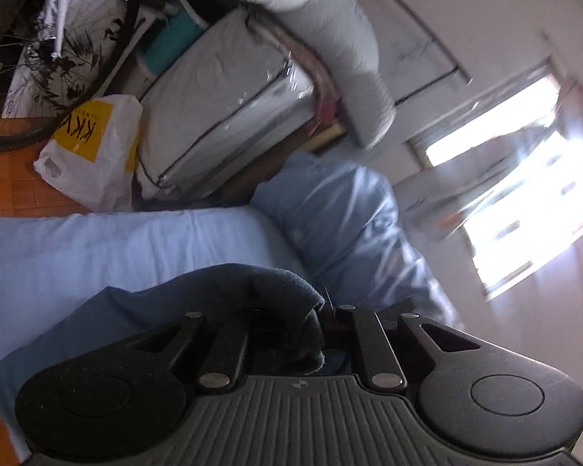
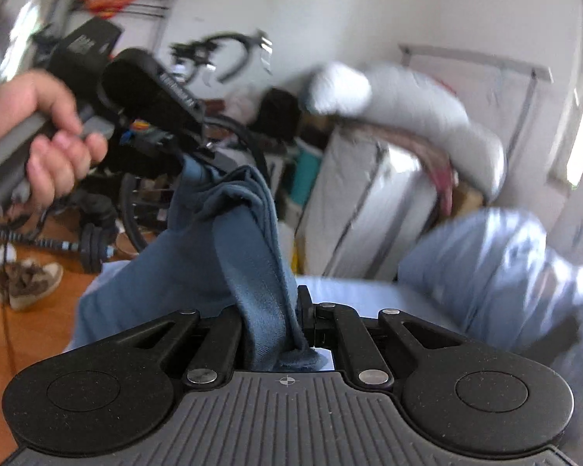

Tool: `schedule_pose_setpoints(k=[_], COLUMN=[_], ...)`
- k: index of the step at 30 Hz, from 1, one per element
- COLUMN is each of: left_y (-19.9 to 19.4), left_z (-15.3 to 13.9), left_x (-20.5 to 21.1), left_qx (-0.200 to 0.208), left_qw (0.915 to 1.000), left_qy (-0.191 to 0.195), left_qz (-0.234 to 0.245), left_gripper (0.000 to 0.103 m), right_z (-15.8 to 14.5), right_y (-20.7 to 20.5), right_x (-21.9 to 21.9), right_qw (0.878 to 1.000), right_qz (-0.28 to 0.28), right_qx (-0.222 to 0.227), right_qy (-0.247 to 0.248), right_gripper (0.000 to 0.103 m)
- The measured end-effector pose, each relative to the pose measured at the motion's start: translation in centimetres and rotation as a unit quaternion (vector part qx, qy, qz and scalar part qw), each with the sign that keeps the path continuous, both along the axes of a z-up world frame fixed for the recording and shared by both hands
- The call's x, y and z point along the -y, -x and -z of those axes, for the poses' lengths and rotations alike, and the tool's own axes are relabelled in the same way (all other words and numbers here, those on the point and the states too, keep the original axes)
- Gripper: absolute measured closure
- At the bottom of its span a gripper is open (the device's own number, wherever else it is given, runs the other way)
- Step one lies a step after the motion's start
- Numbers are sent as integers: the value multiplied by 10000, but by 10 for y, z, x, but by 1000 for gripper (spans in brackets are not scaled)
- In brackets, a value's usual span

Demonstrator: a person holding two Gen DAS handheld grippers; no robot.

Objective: Fold clothes
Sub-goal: 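Carry the lifted teal shirt with both grippers toward the blue bedding, then lower the teal shirt onto the blue bedding and open both grippers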

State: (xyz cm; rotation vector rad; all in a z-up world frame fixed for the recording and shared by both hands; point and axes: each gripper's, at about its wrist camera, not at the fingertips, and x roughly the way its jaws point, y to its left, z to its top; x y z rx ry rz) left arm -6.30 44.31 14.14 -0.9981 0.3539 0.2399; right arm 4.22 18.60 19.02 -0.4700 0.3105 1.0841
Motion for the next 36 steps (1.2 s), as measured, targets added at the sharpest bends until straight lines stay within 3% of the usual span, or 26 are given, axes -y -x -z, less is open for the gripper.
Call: schedule_pose_setpoints(k=[5,7,9,11,13,15,16,18,24,31,36], left_y=[-60,-84,-105,-116,-118,-112,-108,-99,-55,28,81], left_z=[39,57,73,86,95,98,98,95,80,54,23], left_x=[-7,-12,-15,-15,-15,-14,-14,-14,-8,17,42], left_qx=[-597,-819,-1069,-1232,-1111,-820,-657,-356,107,294,584], left_qw=[9981,9965,9941,9918,9931,9959,9971,9986,9989,9943,9904], left_qy=[-112,-100,-200,-347,-366,-386,-384,-384,-457,-1020,-1249], left_qz=[-42,-96,-40,-28,-22,-72,-89,-98,-72,-105,-100], left_gripper=[88,88,77,73,51,31,18,11,4,0,0], right_z=[56,78,99,115,125,129,132,136,141,104,65], right_y=[-77,-100,-122,-134,-139,-140,-142,-144,-140,-83,-24], right_x=[-24,-34,-44,-51,-53,-50,-49,-46,-12,57,141], right_qw=[9927,9891,9848,9827,9815,9801,9786,9765,9596,9619,9604], right_qz=[393,507,619,758,960,1271,1430,1641,2597,2546,2311], right_qx=[-1132,-1382,-1615,-1657,-1614,-1490,-1434,-1342,-1079,-908,-1031], right_qy=[-102,10,132,319,379,339,370,397,97,-419,-1167], right_gripper=[95,94,94,90,74,65,52,46,31,16,7])
